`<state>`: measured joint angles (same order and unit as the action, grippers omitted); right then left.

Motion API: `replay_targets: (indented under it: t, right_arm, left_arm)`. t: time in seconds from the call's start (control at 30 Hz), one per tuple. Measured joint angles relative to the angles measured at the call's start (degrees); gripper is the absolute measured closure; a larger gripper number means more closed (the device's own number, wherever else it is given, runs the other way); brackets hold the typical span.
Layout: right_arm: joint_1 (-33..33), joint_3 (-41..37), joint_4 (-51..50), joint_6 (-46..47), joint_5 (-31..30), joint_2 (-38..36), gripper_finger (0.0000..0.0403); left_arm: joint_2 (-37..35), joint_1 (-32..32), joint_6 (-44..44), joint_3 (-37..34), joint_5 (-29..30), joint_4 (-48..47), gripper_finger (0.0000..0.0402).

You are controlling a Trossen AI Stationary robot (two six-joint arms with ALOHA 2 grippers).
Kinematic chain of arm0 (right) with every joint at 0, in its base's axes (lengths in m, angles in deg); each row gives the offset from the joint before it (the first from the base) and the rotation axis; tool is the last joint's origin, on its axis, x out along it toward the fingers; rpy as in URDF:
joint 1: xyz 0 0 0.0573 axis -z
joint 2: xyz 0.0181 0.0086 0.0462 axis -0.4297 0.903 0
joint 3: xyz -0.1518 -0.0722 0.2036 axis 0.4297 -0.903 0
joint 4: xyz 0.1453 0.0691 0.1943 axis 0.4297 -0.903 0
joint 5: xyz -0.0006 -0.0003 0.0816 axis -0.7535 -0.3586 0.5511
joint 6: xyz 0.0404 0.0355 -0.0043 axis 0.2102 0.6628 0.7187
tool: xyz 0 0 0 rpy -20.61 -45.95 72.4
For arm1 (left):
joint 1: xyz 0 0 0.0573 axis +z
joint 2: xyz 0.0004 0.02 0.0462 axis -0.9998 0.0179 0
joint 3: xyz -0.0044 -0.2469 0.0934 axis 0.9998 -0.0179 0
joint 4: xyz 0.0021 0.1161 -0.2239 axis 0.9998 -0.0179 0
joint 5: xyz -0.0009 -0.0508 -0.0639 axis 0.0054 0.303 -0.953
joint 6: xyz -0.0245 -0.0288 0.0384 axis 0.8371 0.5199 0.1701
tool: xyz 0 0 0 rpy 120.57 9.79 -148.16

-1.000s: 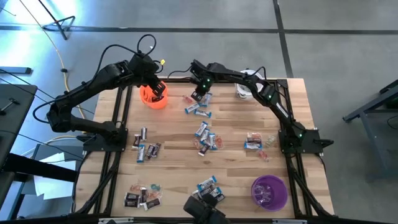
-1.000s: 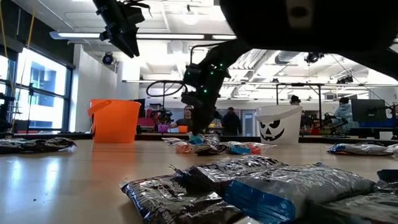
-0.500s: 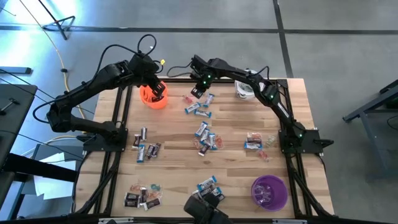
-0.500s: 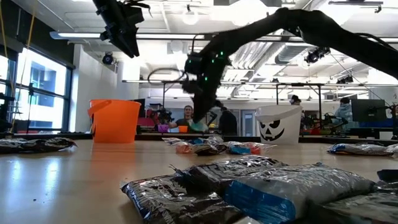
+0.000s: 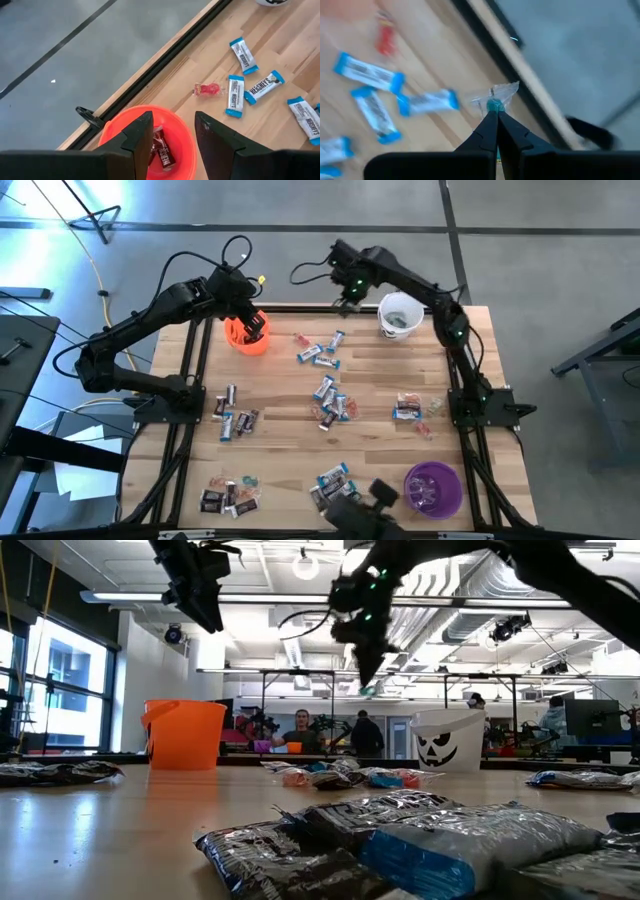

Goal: Sort candy
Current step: Put the blue gummy into the white bucket

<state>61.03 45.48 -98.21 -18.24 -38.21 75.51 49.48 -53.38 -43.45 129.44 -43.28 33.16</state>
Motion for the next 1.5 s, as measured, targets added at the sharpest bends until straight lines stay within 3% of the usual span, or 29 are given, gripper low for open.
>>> replay_targets:
  t: [0.27,0.57,0.67,0.87,1.17,1.5]
  right_arm:
    - [4.45,-0.04,-11.67,1.10,-8.80,-5.85,0.0403]
    - [8.54,-0.09,-11.76,2.84,-7.79,-8.96,0.0403]
    - [9.19,-0.57,-11.68,3.83,-4.32,-9.10,0.0403]
    - [8.92,-7.83,-11.75,2.53,-2.21,-9.18,0.0403]
    - [9.04,-22.63,-11.64,0.79,-4.05,-10.36,0.0403]
    - [9.77,-25.64,-6.24,-0.12,-4.30,-15.32,0.0400]
  left_arm:
    - [0.00,0.02,-1.17,0.00,0.00,0.00,0.0268]
    - [0.00,0.07,-1.51,-0.01,0.02,-0.03,0.0268]
    - [0.00,0.07,-1.50,-0.01,0.02,-0.05,0.0268]
    - [0.00,0.07,-1.49,0.00,0.02,-0.09,0.0268]
    - [0.00,0.07,-1.49,-0.01,0.02,-0.09,0.0268]
    - [0.00,0.07,-0.89,0.00,0.02,-0.03,0.0268]
